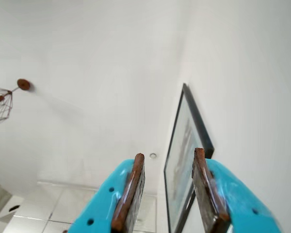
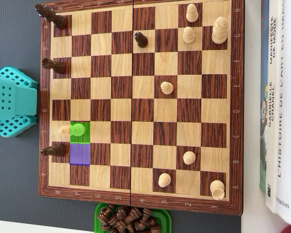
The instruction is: Play chess
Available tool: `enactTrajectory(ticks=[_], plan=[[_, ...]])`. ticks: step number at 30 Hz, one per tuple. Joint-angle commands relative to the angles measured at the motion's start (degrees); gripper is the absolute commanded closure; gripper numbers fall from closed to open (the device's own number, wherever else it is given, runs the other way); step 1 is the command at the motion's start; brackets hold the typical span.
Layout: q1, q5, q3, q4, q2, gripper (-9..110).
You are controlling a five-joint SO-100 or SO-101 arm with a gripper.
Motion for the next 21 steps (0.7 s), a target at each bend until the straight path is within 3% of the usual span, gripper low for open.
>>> enactTrajectory(ticks=[1, 21], plan=[[-0.4, -0.1, 1.1, -4.3, -0.6, 86], [-0.5, -0.4, 1.1, -19.4, -0.6, 86]])
